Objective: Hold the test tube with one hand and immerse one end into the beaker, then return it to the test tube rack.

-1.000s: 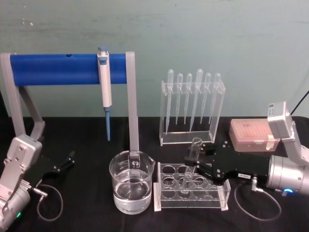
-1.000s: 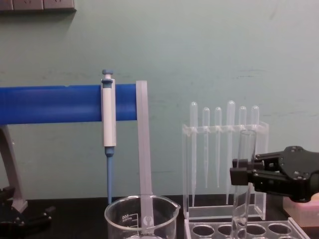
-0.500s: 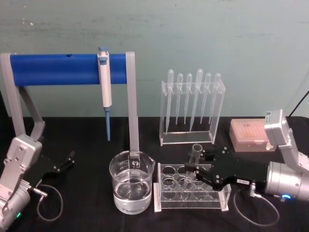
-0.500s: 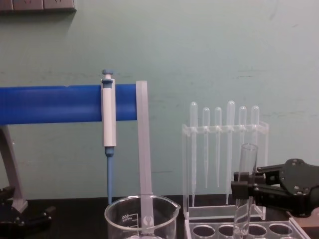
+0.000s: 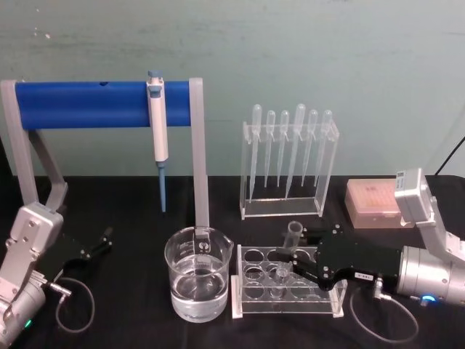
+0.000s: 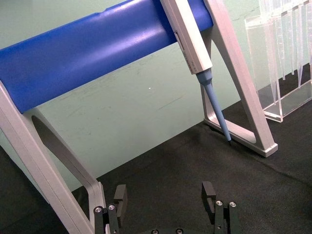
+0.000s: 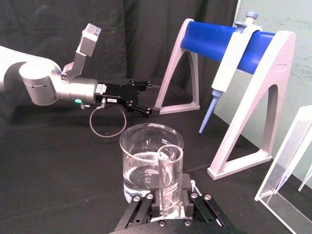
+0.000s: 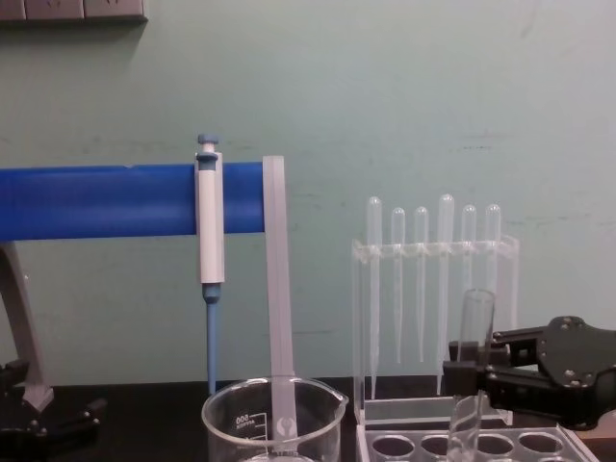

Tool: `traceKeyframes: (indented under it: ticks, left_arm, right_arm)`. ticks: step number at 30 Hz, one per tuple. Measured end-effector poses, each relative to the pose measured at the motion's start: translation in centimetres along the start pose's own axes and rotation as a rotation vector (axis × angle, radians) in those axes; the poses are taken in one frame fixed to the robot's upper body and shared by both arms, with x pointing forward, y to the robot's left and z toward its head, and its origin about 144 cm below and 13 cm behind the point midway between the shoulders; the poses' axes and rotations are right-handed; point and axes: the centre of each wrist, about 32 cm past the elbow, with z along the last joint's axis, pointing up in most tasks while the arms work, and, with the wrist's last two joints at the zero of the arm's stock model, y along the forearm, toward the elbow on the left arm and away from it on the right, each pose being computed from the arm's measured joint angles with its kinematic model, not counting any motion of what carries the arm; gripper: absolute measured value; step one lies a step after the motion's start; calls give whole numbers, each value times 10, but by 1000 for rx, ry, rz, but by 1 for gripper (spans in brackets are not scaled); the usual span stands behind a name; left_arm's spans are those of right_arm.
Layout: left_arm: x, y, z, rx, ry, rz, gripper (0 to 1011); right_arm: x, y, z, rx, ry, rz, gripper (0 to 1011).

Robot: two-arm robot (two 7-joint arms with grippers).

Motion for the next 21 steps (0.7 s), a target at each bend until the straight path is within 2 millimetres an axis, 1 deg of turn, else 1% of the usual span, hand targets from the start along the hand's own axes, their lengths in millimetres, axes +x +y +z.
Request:
traceKeyframes:
  ticks: [1,3,4,5,6,7,9,10,11,13,14,15,16,19,20,21]
  left_arm:
    - [0,0,0,0,0,0,1000]
    - [0,0,0,0,0,0,1000]
    - [0,0,0,0,0,0,1000]
    - [0,0,0,0,0,0,1000]
    - [0,0,0,0,0,0,1000]
    - [0,0,0,0,0,0,1000]
    - [0,0,0,0,0,0,1000]
    - [0,0,0,0,0,0,1000]
    - [0,0,0,0,0,0,1000]
    - [0,0,0,0,0,0,1000]
    - [0,0,0,0,0,0,1000]
    - [0,0,0,0,0,0,1000]
    - [0,0,0,0,0,0,1000]
    - [0,0,0,0,0,0,1000]
    - [0,0,0,0,0,0,1000]
    - [0,0,0,0,0,0,1000]
  right_arm:
    - [0,0,0,0,0,0,302]
    - [0,0,0,1,-1,0,362]
    - [0,0,0,1,-1,0,421]
    - [0,0,0,1,-1,0,421]
    - [0,0,0,1,-1,0,457]
    - [0,0,1,2,-1,0,517]
    - [0,0,1,2,-1,0,563]
    - [0,0,1,2,-1,-1,625]
    - [0,0,1,2,-1,-1,625]
    - [0,0,1,2,-1,-1,683]
    - [0,0,2,5,-7,-4,741]
    - [0,0,2,5,-7,-4,761]
    - [-2,1,6,14,-28,-9,772]
    - [-5,0,13,31,-70,-23,870]
    - [-5,-1,15,38,-81,-25,888]
    - [-6,-2,18,55,-103,-31,940]
